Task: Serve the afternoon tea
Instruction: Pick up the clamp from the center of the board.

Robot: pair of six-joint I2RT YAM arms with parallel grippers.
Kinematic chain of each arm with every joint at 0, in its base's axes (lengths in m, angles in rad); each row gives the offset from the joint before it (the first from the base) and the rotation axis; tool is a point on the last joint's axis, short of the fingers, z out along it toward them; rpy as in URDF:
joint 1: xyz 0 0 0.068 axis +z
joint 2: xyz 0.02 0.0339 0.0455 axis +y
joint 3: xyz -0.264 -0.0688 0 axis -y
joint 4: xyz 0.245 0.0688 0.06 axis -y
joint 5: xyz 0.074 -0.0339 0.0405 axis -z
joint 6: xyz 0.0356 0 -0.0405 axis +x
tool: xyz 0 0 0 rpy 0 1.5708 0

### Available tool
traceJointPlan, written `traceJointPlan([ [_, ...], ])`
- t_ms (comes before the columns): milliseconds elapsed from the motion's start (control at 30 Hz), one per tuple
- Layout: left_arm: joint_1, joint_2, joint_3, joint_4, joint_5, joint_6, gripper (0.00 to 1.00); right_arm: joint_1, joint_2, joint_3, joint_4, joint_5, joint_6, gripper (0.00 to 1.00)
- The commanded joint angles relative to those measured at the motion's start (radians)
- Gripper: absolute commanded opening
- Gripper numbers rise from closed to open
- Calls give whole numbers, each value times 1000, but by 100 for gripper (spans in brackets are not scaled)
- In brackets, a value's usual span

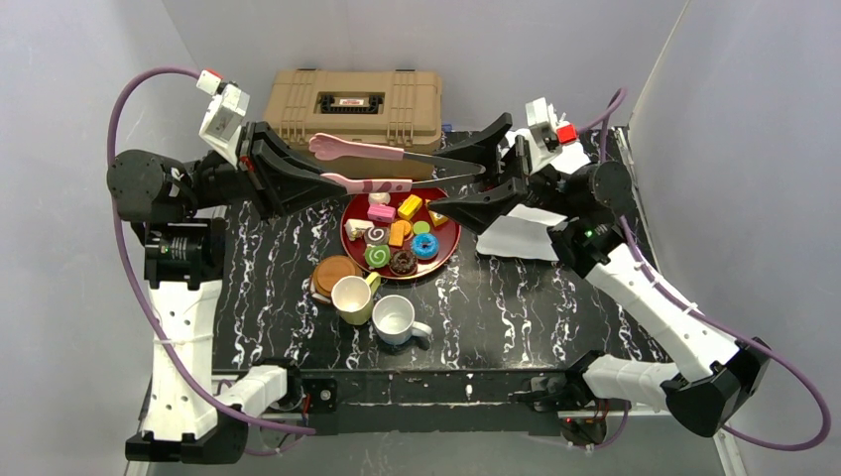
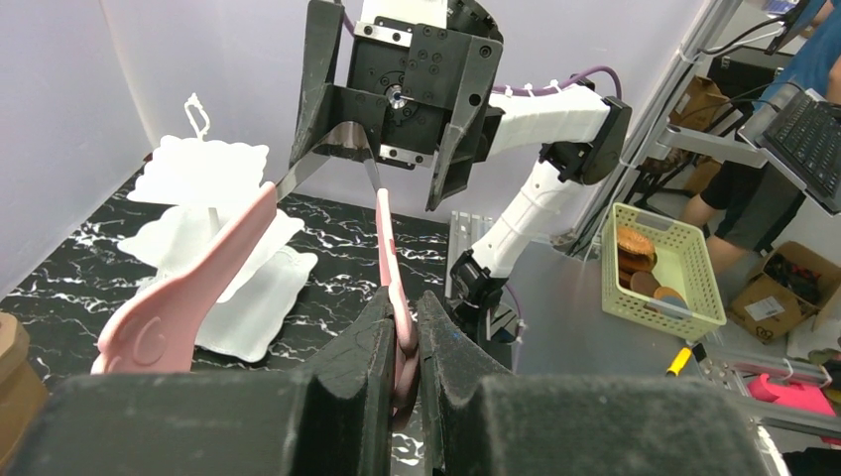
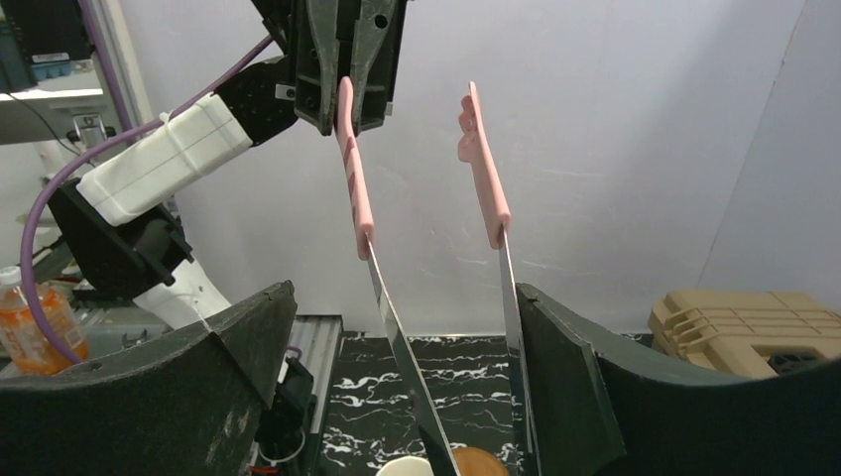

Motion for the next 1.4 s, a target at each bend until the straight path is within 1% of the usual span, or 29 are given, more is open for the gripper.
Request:
traceJointPlan([
  [0, 5, -5, 7, 20, -11, -3, 0, 11, 12, 50, -10, -33, 4, 86],
  [200, 5, -16, -13, 20, -5, -1, 0, 11, 13, 49, -22, -17, 12, 76],
  [367, 4, -17, -18, 20, -1, -4, 0, 11, 4, 36, -18, 3, 16, 64],
  [467, 5, -18, -21, 20, 3, -5, 0, 11, -1, 35, -16, 13, 17, 56],
  [567, 5, -24, -26, 20, 2, 0, 0, 11, 2, 39, -14, 16, 28, 52],
  [600, 5, -25, -27, 20, 1, -1, 5, 11, 3, 39, -14, 17, 33, 51],
  [633, 5, -26, -29, 20, -1, 0, 14, 11, 2, 38, -14, 19, 36, 51],
  [767, 4, -26, -34, 20, -5, -3, 40, 11, -5, 25, 2, 34, 50, 51],
  [833, 7, -27, -37, 21, -11, 3, 46, 11, -9, 17, 2, 37, 56, 49],
  [900, 10, -27, -42, 20, -14, 8, 48, 11, -15, 7, 2, 43, 62, 48],
  [1100, 18, -31, -55, 20, -8, 24, 47, 11, -27, -22, -5, 57, 73, 43],
  [1267, 21, -40, -59, 20, 7, 39, 49, 11, -27, -39, -7, 61, 75, 42],
  [1300, 23, -42, -59, 20, 13, 45, 50, 11, -27, -38, -7, 62, 73, 42],
  [1333, 26, -44, -57, 20, 19, 48, 59, 11, -26, -36, -7, 64, 72, 42],
  [1367, 30, -45, -55, 20, 29, 52, 64, 11, -27, -33, -8, 64, 70, 42],
])
